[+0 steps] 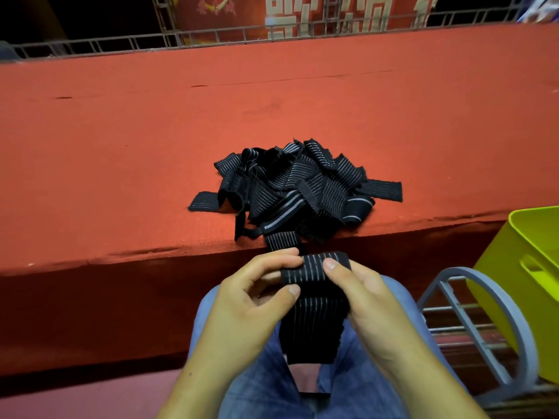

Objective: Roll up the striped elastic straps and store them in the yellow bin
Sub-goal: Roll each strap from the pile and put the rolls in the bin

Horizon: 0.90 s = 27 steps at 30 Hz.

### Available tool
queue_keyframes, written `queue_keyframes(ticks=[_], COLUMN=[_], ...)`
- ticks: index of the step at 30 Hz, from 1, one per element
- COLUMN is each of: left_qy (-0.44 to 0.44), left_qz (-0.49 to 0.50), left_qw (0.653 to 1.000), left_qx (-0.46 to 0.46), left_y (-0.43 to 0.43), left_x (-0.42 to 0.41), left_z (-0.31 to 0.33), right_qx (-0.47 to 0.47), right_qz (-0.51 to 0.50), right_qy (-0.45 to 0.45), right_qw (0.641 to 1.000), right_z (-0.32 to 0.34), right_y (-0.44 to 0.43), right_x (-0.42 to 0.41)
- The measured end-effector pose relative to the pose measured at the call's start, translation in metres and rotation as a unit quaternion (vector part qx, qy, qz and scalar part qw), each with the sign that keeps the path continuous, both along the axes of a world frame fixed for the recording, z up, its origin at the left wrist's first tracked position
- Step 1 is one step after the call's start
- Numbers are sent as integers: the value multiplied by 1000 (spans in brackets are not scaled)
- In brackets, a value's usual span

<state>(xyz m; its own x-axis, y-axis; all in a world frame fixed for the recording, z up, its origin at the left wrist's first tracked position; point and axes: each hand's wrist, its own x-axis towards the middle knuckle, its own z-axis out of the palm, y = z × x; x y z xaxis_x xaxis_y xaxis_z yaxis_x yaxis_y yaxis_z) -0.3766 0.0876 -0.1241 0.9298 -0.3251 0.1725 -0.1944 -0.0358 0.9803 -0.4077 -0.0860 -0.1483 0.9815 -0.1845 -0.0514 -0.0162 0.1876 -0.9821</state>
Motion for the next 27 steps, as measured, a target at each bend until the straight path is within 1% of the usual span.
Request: queue_keyframes(ticks=[3, 10, 15, 21, 27], left_qy=[7, 49, 39, 44, 46], left_qz=[-6, 20, 38, 48, 29], left_qw=[1000, 998, 998, 997, 998], left_qx=[-10, -31, -24, -28, -30], left_y=[0, -3, -2, -3, -3], left_x=[-1, -2, -1, 0, 0], left_z=[2, 4, 4, 0, -1], right_qx=[-13, -13, -13, -34, -41], right_qz=[4, 19, 26, 3, -20], right_qy=[-6, -9, -8, -35, -64], right_qw=[1000, 1000, 1000, 999, 997], right_z=[-2, -3, -1, 1, 5], right_y=[-2, -1, 0, 0, 0], right_x=[0, 0, -3, -3, -5])
